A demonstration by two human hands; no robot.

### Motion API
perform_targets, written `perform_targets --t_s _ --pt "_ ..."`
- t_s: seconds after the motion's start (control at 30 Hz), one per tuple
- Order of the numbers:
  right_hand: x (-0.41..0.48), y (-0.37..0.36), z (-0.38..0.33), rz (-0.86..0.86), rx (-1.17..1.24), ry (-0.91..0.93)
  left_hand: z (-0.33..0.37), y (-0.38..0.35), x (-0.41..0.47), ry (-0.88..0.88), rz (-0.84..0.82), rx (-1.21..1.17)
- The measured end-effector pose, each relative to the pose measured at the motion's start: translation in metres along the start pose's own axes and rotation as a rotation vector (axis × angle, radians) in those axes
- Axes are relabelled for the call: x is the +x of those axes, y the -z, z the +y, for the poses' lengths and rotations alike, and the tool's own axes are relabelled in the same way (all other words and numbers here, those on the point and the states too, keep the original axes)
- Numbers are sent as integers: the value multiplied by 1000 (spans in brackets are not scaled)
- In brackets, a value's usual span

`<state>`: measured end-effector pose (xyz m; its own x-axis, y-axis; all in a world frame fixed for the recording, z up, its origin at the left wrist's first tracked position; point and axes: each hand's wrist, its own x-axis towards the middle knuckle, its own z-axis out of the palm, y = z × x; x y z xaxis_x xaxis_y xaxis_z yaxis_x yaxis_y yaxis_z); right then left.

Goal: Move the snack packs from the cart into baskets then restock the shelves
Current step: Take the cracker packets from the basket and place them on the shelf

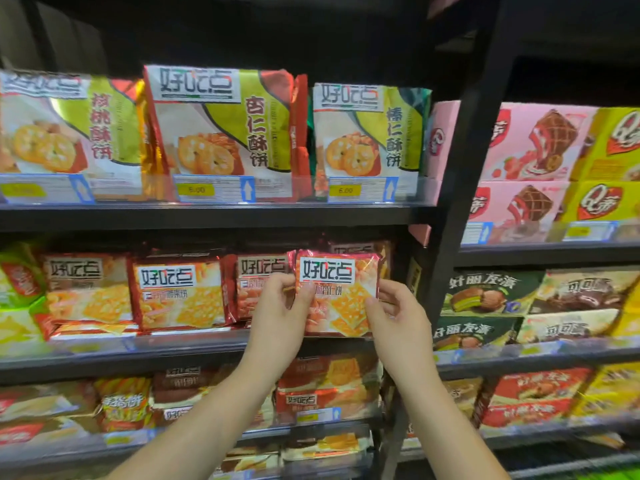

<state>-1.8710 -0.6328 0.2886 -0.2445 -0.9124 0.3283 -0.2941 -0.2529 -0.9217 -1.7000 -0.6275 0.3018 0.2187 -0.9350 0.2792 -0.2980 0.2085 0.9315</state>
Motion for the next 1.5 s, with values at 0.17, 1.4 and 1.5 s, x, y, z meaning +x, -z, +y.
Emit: perform_targets --t_s 0.17,1.4,1.5 --pt "7 2 -2 57 -145 52 0 -22 4 -55 -172 262" --pt "34 -13 28 -92 -337 -74 -16 -57 -2 -20 -361 260" --pt "33 -11 30 -101 -339 -86 -16 -59 -2 -28 -350 275"
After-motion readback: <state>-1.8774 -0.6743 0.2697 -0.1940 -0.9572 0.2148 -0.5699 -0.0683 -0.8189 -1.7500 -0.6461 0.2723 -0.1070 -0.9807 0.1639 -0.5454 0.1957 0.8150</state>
